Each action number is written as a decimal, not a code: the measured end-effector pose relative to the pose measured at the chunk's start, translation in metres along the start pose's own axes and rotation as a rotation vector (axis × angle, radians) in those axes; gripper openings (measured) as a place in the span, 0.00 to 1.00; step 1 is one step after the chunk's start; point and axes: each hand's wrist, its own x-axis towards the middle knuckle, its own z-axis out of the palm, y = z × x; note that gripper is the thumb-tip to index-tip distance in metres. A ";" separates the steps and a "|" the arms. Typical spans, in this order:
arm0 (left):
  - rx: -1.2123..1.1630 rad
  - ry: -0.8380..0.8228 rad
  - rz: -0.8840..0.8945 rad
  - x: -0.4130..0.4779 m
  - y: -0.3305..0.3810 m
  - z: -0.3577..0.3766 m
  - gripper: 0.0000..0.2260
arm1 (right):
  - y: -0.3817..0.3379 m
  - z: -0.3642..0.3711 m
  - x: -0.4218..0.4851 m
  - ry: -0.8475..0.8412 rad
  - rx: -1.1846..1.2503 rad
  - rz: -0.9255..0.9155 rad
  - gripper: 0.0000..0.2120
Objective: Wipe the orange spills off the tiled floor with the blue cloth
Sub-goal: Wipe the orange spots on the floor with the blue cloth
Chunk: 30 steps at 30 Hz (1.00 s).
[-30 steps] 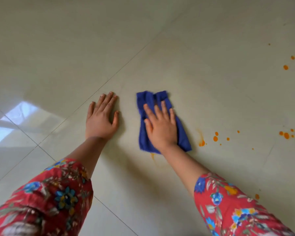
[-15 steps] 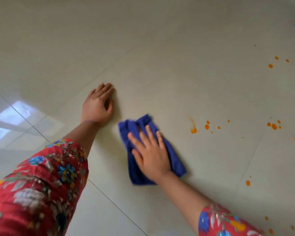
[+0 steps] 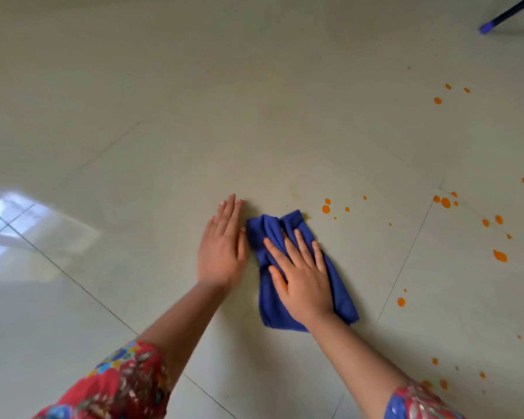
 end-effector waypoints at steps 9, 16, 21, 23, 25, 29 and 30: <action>0.099 -0.016 -0.058 0.000 0.004 0.009 0.26 | -0.028 0.006 0.022 0.108 0.054 0.065 0.24; 0.165 -0.028 -0.017 -0.001 0.003 0.009 0.26 | 0.060 0.001 0.111 0.107 0.047 0.301 0.27; 0.231 -0.053 -0.008 0.000 0.005 0.009 0.26 | 0.017 0.004 0.019 0.159 0.029 0.401 0.25; 0.238 -0.058 0.017 -0.001 0.007 0.007 0.25 | 0.002 0.004 0.027 0.097 0.059 0.135 0.24; 0.257 -0.070 0.072 -0.002 0.008 0.006 0.26 | 0.020 -0.001 0.069 0.066 0.056 0.000 0.24; 0.273 -0.102 0.167 -0.005 0.008 0.006 0.26 | 0.114 -0.010 0.118 0.054 0.051 0.421 0.30; 0.271 -0.107 0.173 -0.005 0.009 0.006 0.26 | 0.132 -0.010 0.108 0.087 0.073 0.529 0.31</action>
